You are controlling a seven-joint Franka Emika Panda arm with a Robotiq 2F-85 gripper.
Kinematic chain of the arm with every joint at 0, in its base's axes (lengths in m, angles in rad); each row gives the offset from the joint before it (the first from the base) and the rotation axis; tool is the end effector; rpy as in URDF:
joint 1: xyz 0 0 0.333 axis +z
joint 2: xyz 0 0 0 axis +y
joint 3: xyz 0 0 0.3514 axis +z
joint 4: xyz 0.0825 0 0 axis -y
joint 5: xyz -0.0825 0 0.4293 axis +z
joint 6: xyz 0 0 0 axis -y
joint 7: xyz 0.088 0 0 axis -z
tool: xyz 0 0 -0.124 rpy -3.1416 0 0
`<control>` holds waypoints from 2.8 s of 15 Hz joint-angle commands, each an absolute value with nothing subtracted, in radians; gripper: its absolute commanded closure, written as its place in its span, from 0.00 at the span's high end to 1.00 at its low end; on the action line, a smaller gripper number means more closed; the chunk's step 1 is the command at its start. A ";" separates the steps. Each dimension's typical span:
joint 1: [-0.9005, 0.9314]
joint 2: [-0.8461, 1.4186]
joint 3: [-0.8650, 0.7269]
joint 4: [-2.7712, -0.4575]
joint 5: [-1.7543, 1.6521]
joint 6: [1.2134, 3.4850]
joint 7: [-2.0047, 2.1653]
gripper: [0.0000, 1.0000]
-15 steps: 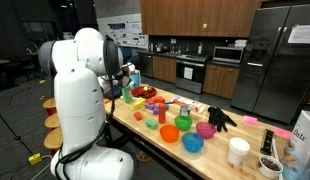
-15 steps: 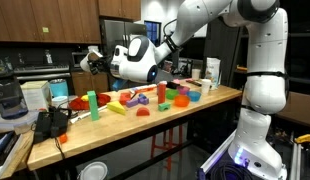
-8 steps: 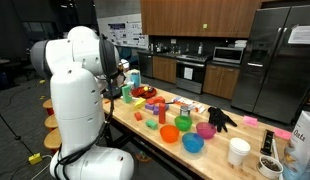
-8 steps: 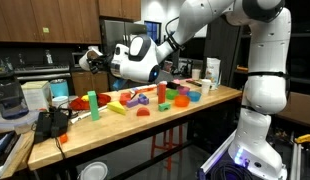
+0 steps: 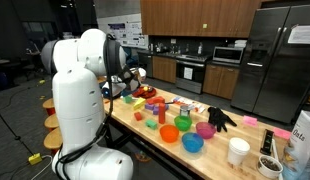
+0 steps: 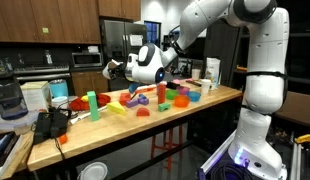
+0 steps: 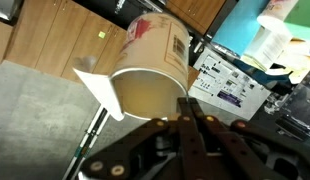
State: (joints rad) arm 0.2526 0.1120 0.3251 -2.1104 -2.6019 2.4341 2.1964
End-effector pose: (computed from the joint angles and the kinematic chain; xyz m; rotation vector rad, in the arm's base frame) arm 0.5418 0.3405 0.3992 1.9918 0.7548 2.0629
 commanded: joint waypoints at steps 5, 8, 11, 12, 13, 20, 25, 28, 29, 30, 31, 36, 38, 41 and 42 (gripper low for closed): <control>0.208 0.112 0.282 -2.077 -2.599 2.666 2.062 0.01; 0.202 0.123 0.280 -2.027 -2.597 2.787 1.934 0.01; 0.183 0.117 0.268 -2.033 -2.602 2.800 1.887 0.01; 0.180 0.117 0.265 -2.040 -2.602 2.792 1.889 0.01; 0.177 0.116 0.258 -2.050 -2.596 2.783 1.898 0.01; 0.179 0.109 0.219 -2.127 -2.208 2.678 1.841 0.01; 0.196 0.104 0.238 -2.178 -1.839 2.542 1.794 0.01; 0.217 0.105 0.252 -2.182 -1.674 2.456 1.799 0.01; 0.225 0.106 0.257 -2.181 -1.620 2.431 1.802 0.01; 0.233 0.106 0.262 -2.179 -1.564 2.401 1.800 0.01; 0.242 0.107 0.266 -2.176 -1.512 2.368 1.795 0.01; 0.287 0.114 0.290 -2.148 -1.209 2.166 1.723 0.01; 0.300 0.116 0.295 -2.135 -1.137 2.117 1.714 0.01; 0.312 0.118 0.297 -2.119 -1.079 2.079 1.715 0.01; 0.314 0.118 0.297 -2.114 -1.063 2.072 1.713 0.01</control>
